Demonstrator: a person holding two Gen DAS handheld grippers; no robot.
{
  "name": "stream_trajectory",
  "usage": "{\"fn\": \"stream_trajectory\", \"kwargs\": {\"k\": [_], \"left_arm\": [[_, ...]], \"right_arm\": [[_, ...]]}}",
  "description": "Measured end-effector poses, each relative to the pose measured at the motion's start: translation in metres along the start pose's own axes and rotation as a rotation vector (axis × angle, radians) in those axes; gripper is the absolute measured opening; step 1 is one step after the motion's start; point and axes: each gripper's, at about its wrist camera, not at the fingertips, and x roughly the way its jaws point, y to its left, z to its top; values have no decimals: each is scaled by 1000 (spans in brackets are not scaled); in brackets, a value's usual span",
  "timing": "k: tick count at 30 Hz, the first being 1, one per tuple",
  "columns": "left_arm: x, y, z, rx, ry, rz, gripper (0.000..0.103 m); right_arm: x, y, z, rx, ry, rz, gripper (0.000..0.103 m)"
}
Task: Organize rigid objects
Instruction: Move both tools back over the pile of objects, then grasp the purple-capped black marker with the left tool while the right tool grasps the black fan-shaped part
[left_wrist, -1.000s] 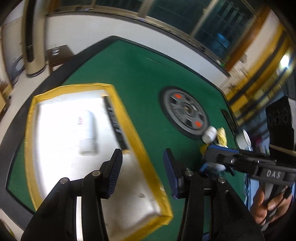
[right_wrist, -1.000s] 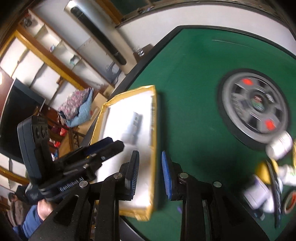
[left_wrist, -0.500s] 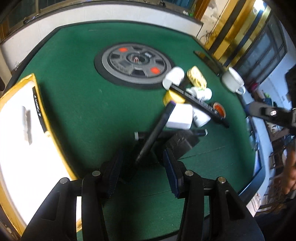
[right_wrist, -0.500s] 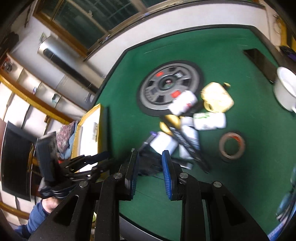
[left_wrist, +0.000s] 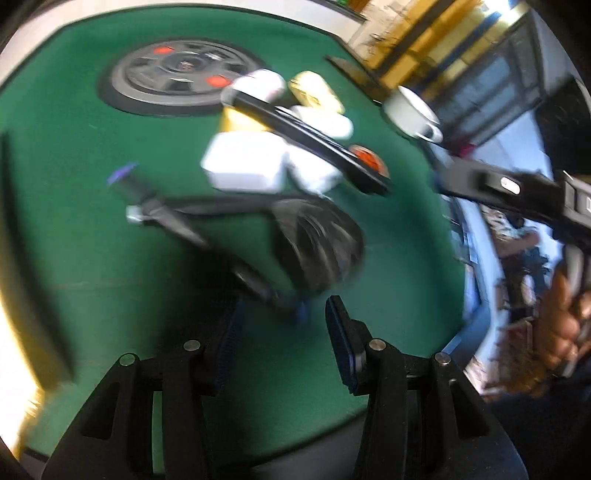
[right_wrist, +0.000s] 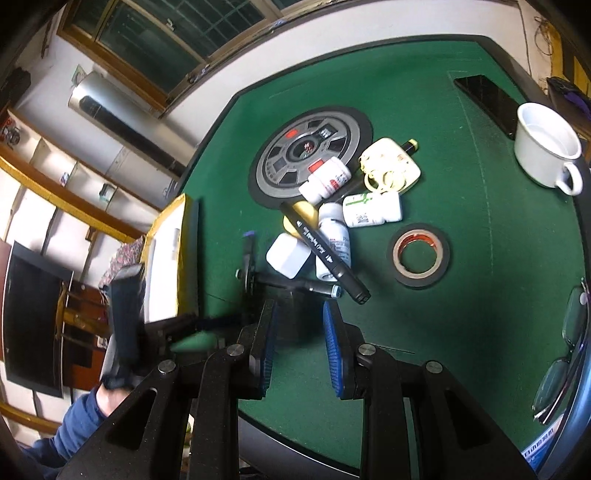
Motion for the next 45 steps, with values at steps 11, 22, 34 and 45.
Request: {"fn": "stream_trajectory", "kwargs": {"k": [11, 22, 34, 45], "left_arm": [[3, 33, 4, -320, 7, 40, 44], [9, 21, 15, -222, -48, 182, 30], [-14, 37, -21, -282, -27, 119, 22], [-19, 45, -1, -392, -25, 119, 25]], "right_arm": [[32, 7, -10, -42, 81, -48, 26], [36, 3, -15, -57, 101, -45, 31], [59, 22, -24, -179, 148, -128, 41], [86, 51, -37, -409, 157, -276, 56]]}}
